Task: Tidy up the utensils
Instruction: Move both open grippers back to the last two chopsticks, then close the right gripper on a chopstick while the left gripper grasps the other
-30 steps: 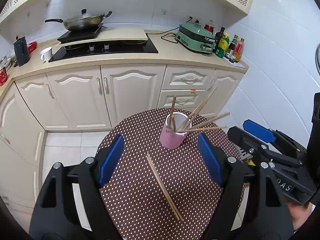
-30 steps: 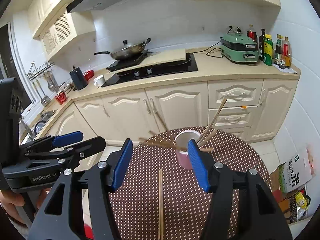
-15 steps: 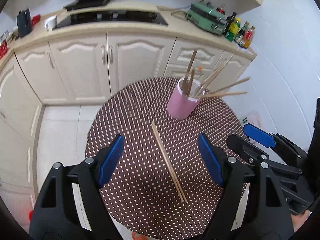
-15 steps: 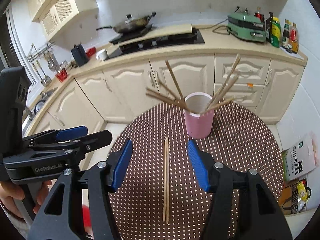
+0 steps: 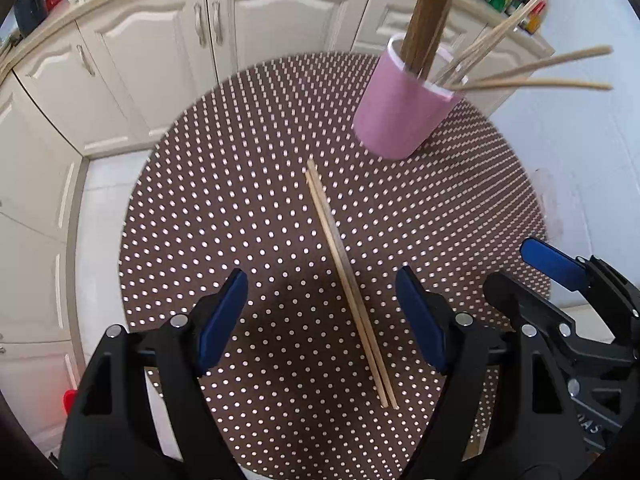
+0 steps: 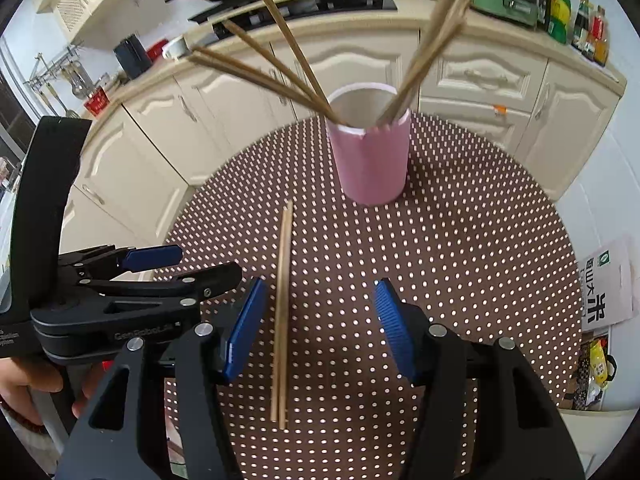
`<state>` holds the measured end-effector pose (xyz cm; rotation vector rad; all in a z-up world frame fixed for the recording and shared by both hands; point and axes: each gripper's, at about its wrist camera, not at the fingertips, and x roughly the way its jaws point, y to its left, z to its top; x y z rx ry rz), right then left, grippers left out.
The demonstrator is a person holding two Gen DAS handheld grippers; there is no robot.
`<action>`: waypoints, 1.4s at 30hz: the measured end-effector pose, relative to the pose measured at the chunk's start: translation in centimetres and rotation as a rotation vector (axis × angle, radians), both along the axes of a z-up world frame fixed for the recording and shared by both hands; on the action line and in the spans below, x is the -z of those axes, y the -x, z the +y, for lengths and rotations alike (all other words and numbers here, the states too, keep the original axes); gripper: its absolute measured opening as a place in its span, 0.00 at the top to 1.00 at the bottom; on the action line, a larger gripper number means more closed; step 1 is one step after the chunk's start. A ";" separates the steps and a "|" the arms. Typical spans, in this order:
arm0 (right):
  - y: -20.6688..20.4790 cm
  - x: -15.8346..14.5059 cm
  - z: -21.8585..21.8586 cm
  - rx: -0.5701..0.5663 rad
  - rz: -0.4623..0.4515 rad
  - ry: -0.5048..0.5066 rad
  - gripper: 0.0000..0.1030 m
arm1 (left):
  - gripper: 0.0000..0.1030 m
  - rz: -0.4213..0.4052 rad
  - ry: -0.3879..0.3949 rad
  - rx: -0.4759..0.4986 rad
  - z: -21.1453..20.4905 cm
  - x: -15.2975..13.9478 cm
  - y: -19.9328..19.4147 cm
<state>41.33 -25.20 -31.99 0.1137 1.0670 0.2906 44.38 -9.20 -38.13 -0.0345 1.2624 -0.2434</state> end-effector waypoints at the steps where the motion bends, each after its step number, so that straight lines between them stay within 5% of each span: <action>1: -0.2 0.4 -0.1 -0.002 0.013 -0.003 0.47 | 0.27 0.017 -0.017 -0.001 -0.2 0.8 -0.3; 14: -2.6 4.0 -1.0 -0.044 0.131 -0.023 0.47 | 0.27 0.124 -0.160 0.033 -1.7 7.5 -1.3; 29: -4.5 5.5 -0.3 -0.087 0.169 -0.031 0.47 | 0.25 0.142 -0.194 -0.049 -0.9 8.5 -4.3; 42: -7.7 6.7 4.4 -0.211 0.188 -0.017 0.48 | 0.26 0.159 -0.161 -0.145 7.0 8.3 -7.5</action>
